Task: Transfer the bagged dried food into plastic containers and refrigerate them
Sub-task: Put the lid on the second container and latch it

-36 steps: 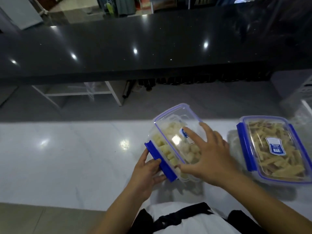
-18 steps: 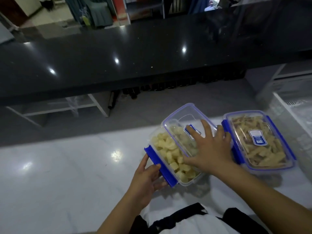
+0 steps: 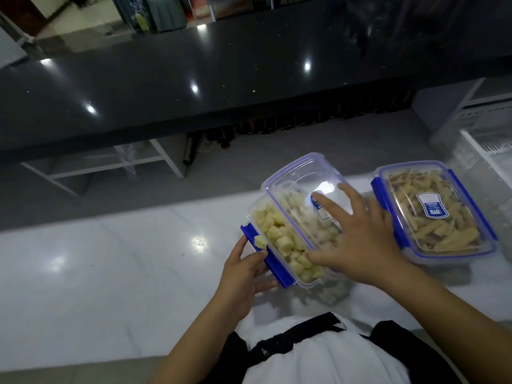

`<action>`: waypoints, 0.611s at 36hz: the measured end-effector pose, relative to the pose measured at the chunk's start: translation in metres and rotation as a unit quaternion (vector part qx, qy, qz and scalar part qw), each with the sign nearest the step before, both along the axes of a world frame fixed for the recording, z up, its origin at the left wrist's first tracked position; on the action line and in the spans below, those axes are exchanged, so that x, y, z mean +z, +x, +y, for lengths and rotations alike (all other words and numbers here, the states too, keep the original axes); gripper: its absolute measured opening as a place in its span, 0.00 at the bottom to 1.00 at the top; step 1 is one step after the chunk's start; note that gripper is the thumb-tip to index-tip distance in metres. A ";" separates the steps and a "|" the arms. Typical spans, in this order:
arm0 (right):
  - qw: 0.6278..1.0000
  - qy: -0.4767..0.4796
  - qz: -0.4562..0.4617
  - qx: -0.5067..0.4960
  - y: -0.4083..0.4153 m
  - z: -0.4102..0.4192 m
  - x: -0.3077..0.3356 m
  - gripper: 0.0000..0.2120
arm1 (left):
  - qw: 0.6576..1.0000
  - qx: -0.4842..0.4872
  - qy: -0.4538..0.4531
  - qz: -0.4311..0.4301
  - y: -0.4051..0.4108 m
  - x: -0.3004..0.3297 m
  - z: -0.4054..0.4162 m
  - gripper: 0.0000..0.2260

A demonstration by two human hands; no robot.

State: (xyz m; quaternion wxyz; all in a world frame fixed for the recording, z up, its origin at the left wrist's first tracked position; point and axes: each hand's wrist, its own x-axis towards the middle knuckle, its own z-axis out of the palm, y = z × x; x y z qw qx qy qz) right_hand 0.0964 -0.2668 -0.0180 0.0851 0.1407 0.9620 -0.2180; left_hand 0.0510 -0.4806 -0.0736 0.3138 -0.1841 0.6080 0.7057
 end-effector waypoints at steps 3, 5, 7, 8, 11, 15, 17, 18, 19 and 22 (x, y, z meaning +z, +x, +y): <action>0.999 -0.018 -0.010 0.035 0.003 -0.017 -0.011 0.52 | 1.000 0.018 -0.006 0.005 -0.001 0.000 0.002 0.22; 0.998 -0.009 -0.025 0.049 0.000 -0.024 -0.024 0.52 | 0.999 0.031 -0.010 0.011 -0.002 0.000 0.002 0.22; 0.998 0.003 -0.037 0.047 -0.004 -0.027 -0.035 0.52 | 0.999 0.035 -0.013 0.020 -0.002 0.001 0.003 0.22; 0.999 0.008 -0.037 0.039 -0.005 -0.027 -0.039 0.52 | 0.999 0.032 -0.016 0.030 -0.001 0.002 0.003 0.23; 0.999 -0.005 -0.035 0.017 -0.009 -0.023 -0.045 0.52 | 0.996 0.022 -0.033 0.078 0.001 0.006 0.007 0.27; 0.999 -0.016 -0.030 0.013 -0.009 -0.020 -0.047 0.52 | 0.988 0.010 -0.083 0.128 -0.002 0.009 0.013 0.25; 0.999 -0.029 -0.013 0.003 -0.007 -0.021 -0.048 0.52 | 0.984 0.001 -0.106 0.145 -0.002 0.009 0.015 0.22; 0.999 -0.040 0.001 -0.009 -0.006 -0.022 -0.047 0.52 | 0.981 -0.008 -0.113 0.154 -0.001 0.008 0.016 0.21; 0.998 -0.057 0.016 -0.025 -0.006 -0.022 -0.047 0.52 | 0.979 -0.020 -0.118 0.164 0.000 0.008 0.017 0.22; 0.990 -0.115 0.043 -0.066 -0.005 -0.019 -0.045 0.50 | 0.974 -0.056 -0.130 0.178 0.003 0.006 0.019 0.23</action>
